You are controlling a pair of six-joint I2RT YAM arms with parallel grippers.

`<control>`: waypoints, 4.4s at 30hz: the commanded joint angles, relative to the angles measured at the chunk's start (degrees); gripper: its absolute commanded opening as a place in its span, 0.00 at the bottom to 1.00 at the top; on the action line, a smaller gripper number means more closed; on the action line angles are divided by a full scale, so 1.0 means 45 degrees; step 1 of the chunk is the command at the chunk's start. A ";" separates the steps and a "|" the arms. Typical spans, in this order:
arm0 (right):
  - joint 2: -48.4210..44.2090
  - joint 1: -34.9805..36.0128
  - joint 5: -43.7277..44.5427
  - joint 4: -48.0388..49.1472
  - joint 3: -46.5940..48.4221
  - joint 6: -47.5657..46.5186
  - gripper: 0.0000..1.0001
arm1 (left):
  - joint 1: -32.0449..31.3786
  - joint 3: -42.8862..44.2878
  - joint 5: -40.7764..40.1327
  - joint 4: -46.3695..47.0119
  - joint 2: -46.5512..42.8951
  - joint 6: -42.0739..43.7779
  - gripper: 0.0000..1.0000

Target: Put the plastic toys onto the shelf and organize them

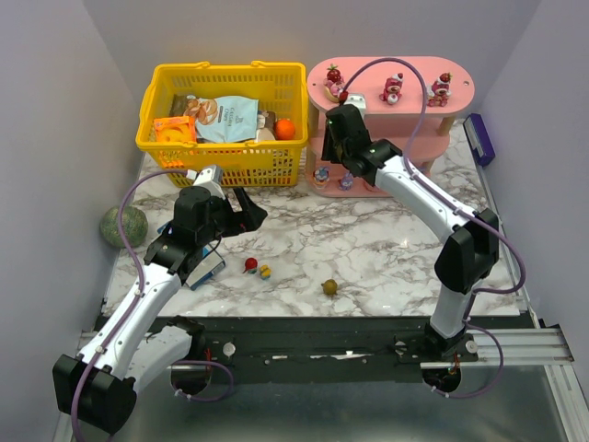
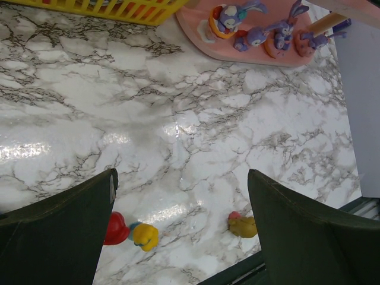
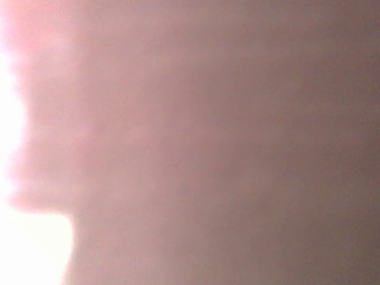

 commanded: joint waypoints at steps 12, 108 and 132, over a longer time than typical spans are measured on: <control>-0.0137 0.0151 0.1553 0.1119 -0.1611 0.0431 0.29 | 0.0062 0.0073 -0.0217 -0.0112 -0.0133 0.0292 0.99; 0.0117 0.0366 0.1066 0.7254 -0.4426 -0.0077 0.49 | 0.0120 0.0132 -0.0549 -0.0366 -0.0035 0.0546 0.99; -0.0001 0.0366 0.1301 0.6844 -0.3938 -0.0096 0.58 | 0.0140 0.0093 -0.0510 -0.0346 -0.0113 0.0507 0.99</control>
